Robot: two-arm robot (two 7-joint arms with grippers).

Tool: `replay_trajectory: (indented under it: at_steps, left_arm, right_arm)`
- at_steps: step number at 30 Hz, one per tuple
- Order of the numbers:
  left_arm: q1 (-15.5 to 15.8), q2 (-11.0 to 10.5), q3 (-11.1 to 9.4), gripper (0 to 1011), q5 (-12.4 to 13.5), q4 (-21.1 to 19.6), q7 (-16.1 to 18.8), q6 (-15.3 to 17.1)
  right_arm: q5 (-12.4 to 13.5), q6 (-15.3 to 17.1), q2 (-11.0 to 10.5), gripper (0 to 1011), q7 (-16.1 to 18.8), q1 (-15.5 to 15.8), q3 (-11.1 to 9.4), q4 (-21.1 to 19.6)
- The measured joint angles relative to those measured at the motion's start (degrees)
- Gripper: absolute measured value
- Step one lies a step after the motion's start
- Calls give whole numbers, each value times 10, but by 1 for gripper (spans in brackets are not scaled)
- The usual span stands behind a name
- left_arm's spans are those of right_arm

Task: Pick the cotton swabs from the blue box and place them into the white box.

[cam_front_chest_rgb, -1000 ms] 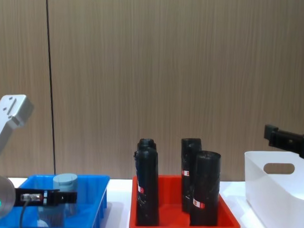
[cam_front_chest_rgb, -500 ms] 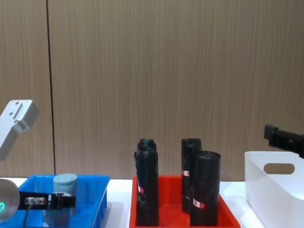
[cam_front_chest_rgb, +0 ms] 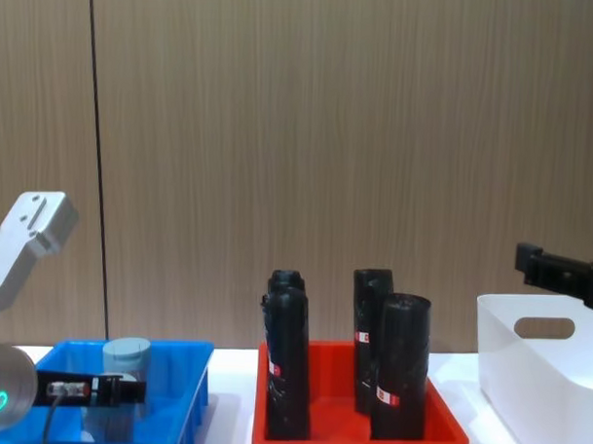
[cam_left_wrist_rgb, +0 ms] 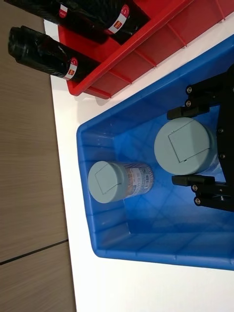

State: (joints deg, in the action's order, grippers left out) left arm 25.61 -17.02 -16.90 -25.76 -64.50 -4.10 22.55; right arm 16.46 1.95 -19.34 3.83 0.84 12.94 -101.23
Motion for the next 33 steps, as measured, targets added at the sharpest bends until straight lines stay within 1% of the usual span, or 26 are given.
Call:
replay_trajectory:
  at_steps: [1, 6, 10, 11, 14, 16, 17, 21, 23, 26, 27, 32, 33]
  left_arm:
    - [0, 0, 0, 690, 0, 0, 0, 0]
    - [-5, -4, 1, 690, 8, -25, 0, -2]
    - [-9, -8, 3, 690, 14, -50, 0, -5]
    - [-11, -10, 4, 690, 17, -61, -2, -7]
    - [-13, -12, 5, 690, 20, -77, -5, -9]
    - [-14, -15, 6, 690, 25, -98, -12, -14]
    - [-14, -15, 6, 690, 25, -98, -12, -14]
    - [-15, -19, 8, 690, 29, -126, -28, -25]
    - [-15, -19, 9, 690, 30, -134, -34, -28]
    - [-12, -21, 10, 689, 30, -152, -56, -38]
    - [-12, -21, 10, 690, 30, -152, -56, -38]
    - [-6, -21, 10, 690, 28, -167, -89, -49]
    - [-4, -21, 10, 689, 26, -170, -101, -52]
  right_arm:
    - [0, 0, 0, 1002, 0, 0, 0, 0]
    - [0, 0, 0, 1002, 0, 0, 0, 0]
    - [0, 0, 0, 1002, 0, 0, 0, 0]
    - [0, 0, 0, 1002, 0, 0, 0, 0]
    - [0, 0, 0, 1002, 0, 0, 0, 0]
    - [0, 0, 0, 1002, 0, 0, 0, 0]
    - [0, 0, 0, 1002, 0, 0, 0, 0]
    - [0, 0, 0, 1002, 0, 0, 0, 0]
    - [0, 0, 0, 1002, 0, 0, 0, 0]
    - [0, 0, 0, 1002, 0, 0, 0, 0]
    - [0, 0, 0, 1002, 0, 0, 0, 0]
    - [0, 0, 0, 1002, 0, 0, 0, 0]
    - [0, 0, 0, 1002, 0, 0, 0, 0]
